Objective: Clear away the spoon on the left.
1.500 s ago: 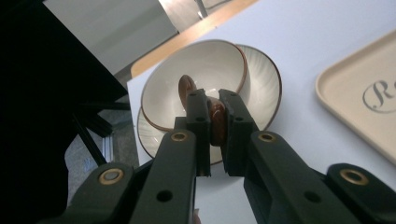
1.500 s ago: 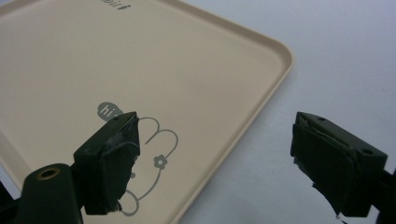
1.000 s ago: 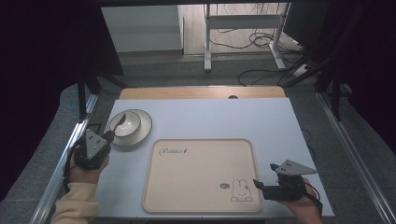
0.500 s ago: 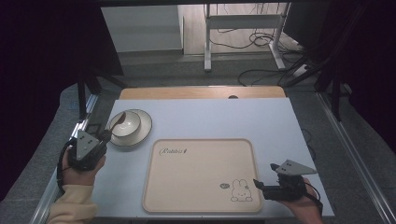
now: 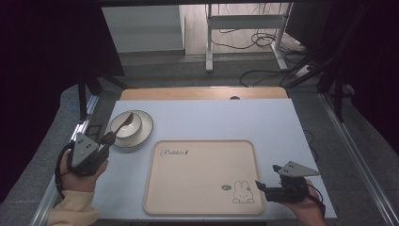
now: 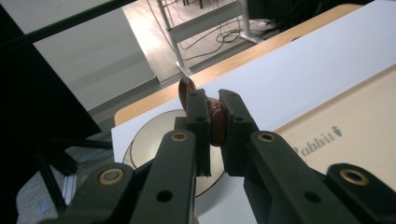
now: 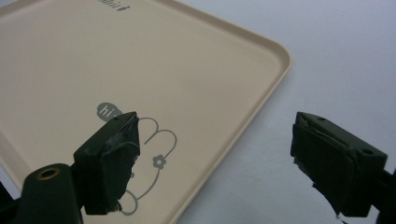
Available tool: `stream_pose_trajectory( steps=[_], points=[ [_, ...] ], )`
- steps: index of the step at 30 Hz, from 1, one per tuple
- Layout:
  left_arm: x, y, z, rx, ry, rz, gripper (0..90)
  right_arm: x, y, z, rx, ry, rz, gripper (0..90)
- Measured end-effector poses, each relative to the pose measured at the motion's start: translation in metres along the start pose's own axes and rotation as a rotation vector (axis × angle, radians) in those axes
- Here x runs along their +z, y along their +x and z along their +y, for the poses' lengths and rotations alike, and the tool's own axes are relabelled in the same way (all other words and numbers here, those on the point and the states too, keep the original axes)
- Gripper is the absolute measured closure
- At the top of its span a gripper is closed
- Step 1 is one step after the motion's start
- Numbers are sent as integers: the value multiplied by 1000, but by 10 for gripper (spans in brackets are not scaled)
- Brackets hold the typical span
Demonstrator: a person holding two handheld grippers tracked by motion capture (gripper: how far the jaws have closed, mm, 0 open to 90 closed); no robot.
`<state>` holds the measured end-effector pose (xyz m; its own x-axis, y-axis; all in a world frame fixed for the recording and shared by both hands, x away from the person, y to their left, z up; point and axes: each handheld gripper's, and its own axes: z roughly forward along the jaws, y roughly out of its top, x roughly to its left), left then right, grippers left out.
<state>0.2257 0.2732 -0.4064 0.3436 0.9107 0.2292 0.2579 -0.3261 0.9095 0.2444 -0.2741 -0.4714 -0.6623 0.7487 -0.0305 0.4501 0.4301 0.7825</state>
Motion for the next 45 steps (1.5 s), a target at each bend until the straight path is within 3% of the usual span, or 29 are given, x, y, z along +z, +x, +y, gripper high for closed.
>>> stream_pose_trajectory(
  steps=[13,45],
  points=[
    [2,-13,7,23,13,-67,846,-1,0,0,-2,-5,0,156],
    [22,-73,18,146,48,-201,845,0,1,0,-3,-1,1,156]
  ],
)
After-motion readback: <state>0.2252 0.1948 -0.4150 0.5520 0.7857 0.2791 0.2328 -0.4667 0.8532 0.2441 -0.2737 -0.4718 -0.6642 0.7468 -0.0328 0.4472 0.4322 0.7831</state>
